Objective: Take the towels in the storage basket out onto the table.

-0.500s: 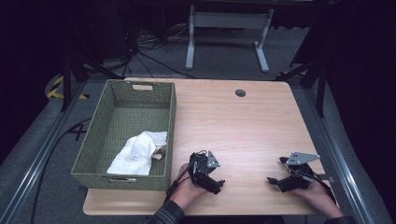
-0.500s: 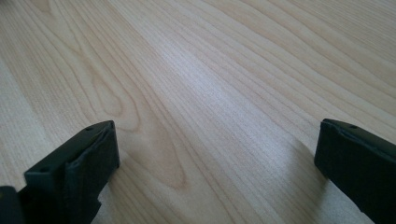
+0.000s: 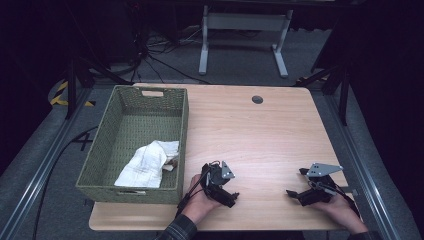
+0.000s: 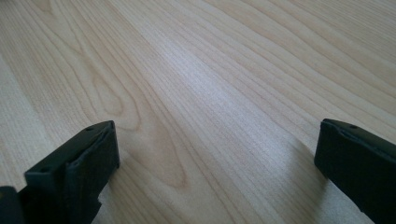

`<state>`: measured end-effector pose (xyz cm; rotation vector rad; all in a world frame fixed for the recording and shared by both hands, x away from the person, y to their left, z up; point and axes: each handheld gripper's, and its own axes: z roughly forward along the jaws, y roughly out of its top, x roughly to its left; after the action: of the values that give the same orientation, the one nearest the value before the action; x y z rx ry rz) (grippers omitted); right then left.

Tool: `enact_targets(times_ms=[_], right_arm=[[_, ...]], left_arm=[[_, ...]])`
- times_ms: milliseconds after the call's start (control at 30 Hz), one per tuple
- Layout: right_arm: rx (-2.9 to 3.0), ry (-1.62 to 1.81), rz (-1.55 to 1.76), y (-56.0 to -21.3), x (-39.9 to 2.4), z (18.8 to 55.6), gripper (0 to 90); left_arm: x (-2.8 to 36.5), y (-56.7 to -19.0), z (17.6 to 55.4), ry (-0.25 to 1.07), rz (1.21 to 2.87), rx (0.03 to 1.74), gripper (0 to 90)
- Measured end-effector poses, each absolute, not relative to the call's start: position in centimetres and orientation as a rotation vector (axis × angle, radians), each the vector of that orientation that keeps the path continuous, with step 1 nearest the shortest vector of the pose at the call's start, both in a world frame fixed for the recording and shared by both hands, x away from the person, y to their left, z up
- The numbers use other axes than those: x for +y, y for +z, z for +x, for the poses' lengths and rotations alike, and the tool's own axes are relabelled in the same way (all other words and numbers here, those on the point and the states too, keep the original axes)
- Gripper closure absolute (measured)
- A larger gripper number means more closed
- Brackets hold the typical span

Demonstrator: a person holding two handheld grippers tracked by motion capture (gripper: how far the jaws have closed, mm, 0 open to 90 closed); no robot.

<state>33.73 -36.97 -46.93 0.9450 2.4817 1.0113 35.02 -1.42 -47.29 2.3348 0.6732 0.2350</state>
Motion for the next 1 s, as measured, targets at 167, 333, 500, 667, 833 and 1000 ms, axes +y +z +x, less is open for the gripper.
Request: enact_targets(times_ms=[167,333,500,667,833,1000], right_arm=[[2.482,1.014,0.944,-46.9,-37.0,33.7,0.2],[2.482,1.013,0.944,-46.9,-37.0,33.7,0.1],[2.482,1.013,0.943,-46.9,-37.0,33.7,0.1],[2.482,1.013,0.944,-46.9,-37.0,33.7,0.1],[2.482,1.013,0.944,-46.9,-37.0,33.7,0.1],[2.486,1.016,0.941,-46.9,-37.0,33.7,0.2]], left_arm=[[-1.2,-47.1,35.0,0.211,2.336,0.688,2.2],[-0.8,-46.3,34.9,0.258,2.353,0.680,2.5],[-0.3,-45.8,34.9,0.235,2.329,0.690,2.6],[-0.4,-45.6,34.7,0.248,2.340,0.684,2.6],[-0.3,-45.4,34.9,0.227,2.322,0.677,2.9],[-0.3,-45.2,35.0,0.204,2.327,0.683,3.2]])
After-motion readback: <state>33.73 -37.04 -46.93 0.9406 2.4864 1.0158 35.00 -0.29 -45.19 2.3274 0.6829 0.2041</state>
